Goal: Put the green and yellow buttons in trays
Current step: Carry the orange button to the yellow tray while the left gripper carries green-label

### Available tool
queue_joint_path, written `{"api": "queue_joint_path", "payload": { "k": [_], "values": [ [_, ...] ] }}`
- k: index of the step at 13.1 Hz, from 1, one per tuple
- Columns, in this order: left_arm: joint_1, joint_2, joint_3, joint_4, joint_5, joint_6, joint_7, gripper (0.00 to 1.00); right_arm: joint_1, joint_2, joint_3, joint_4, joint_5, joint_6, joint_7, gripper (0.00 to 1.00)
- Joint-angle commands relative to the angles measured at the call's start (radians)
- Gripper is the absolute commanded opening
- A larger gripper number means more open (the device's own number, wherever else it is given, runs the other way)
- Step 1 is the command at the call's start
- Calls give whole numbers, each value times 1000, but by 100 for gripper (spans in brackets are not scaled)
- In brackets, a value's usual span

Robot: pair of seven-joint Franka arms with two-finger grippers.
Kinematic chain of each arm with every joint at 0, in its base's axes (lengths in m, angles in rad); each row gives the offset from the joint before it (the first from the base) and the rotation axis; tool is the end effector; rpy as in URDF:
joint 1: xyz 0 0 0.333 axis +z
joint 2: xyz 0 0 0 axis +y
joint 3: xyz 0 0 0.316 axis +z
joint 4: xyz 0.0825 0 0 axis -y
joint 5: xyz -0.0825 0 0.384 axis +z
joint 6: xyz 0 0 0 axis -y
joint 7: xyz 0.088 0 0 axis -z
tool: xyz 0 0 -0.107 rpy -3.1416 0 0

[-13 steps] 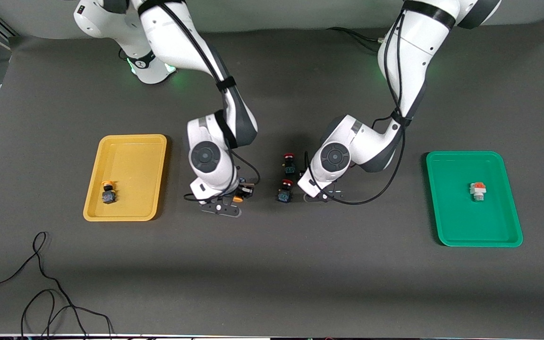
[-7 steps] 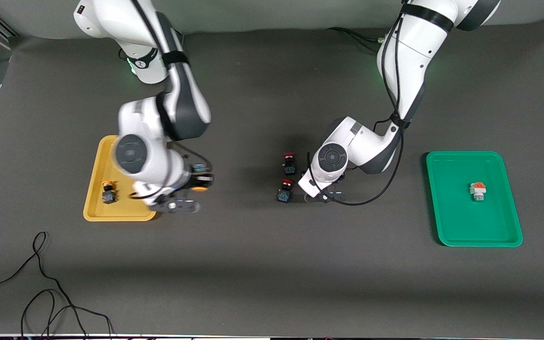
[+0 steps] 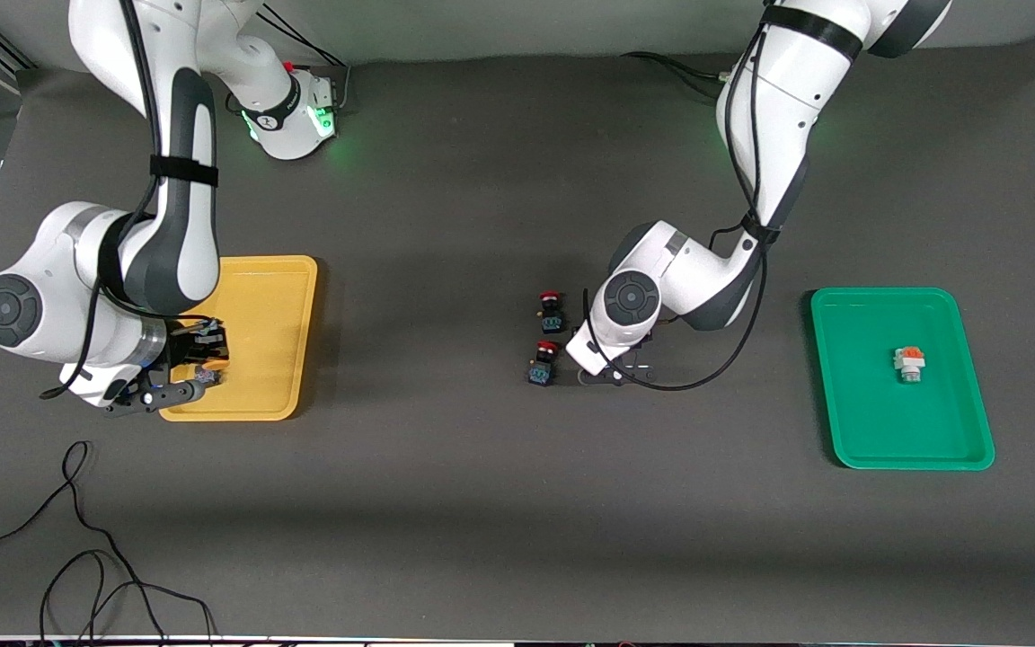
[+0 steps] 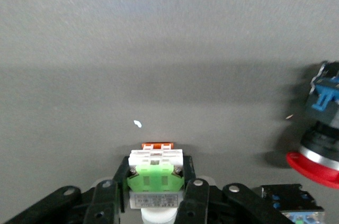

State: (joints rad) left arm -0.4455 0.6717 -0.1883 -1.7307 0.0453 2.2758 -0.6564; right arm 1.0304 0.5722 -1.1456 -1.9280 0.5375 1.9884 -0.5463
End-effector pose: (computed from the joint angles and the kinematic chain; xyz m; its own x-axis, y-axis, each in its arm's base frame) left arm 0.5350 -0.3799 0.1901 0.9895 0.0244 -0.1426 0.0245 -0.9997 -0.0015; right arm 0.5929 0.0072 0.3297 0.9731 0.1929 -0.1257 0.1938 -0.9810 -0.0057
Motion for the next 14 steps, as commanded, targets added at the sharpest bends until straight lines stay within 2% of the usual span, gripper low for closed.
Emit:
{"api": "queue_joint_path", "payload": {
  "k": [1, 3, 5, 6, 7, 8, 9, 11, 14],
  "values": [
    [34, -95, 4, -10, -4, -77, -32, 0, 24, 29, 50, -126, 123, 157, -64, 20],
    [45, -165, 7, 25, -21, -192, -96, 0, 8, 86, 81, -124, 201, 170, -81, 20],
    [44, -217, 23, 113, -18, -380, -123, 0, -9, 126, 89, -121, 254, 179, -131, 20],
    [48, -236, 38, 158, -16, -469, -111, 0, -18, 129, 89, -117, 257, 178, -135, 29],
    [82, -251, 52, 205, -19, -542, -101, 0, -18, 129, 89, -112, 257, 173, -126, 69],
    [121, -268, 46, 239, -19, -608, -83, 0, -18, 129, 89, -106, 259, 165, -118, 93],
    [140, -293, 52, 255, -16, -657, -53, 0, -18, 121, 89, -100, 259, 165, -106, 100],
    [233, -329, 61, 249, -2, -718, 112, 0, -13, 101, 75, -47, 234, 98, -57, 100],
    [402, -353, 61, 229, -1, -749, 386, 0, 5, 92, -12, 123, 113, -96, 24, 100]
  ]
}}
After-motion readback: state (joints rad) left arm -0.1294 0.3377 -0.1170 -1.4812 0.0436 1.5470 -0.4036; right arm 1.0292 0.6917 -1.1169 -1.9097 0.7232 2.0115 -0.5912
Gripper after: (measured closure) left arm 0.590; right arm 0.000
